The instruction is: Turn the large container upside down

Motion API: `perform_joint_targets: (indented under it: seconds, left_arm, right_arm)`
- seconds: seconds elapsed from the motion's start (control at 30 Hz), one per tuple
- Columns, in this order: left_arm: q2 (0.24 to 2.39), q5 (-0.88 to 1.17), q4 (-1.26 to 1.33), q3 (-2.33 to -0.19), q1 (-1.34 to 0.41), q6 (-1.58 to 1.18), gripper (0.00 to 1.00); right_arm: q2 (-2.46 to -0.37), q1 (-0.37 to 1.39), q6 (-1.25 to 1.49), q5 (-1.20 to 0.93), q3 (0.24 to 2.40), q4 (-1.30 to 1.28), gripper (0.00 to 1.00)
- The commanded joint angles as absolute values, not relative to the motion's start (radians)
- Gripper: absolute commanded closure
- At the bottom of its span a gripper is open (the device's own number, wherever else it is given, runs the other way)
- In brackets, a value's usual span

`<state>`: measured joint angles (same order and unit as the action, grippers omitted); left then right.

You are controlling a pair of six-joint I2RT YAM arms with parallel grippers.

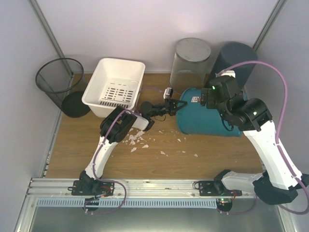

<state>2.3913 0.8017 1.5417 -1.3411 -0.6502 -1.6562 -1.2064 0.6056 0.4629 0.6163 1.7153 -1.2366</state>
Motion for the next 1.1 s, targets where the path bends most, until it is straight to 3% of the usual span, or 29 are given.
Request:
perform_joint_targets:
  seconds: [0.0, 0.43, 0.73, 1.07]
  left_arm:
    - [2.493, 0.894, 1.795, -1.244, -0.63, -1.615, 0.98]
    - [2.514, 0.918, 1.818, -1.197, -0.585, -1.639, 0.96]
    - [2.517, 0.929, 1.832, -1.182, -0.574, -1.642, 0.93]
    - [2.523, 0.946, 1.842, -1.174, -0.573, -1.649, 0.89]
  right_arm:
    - [-1.215, 0.596, 0.455, 0.6, 1.689, -1.225, 0.0]
    - [-1.263, 0.483, 0.473, 0.563, 1.731, -1.303, 0.0]
    - [-1.279, 0.288, 0.415, 0.39, 1.746, -1.323, 0.0]
    - [-1.28, 0.236, 0.353, 0.202, 1.598, -1.184, 0.0]
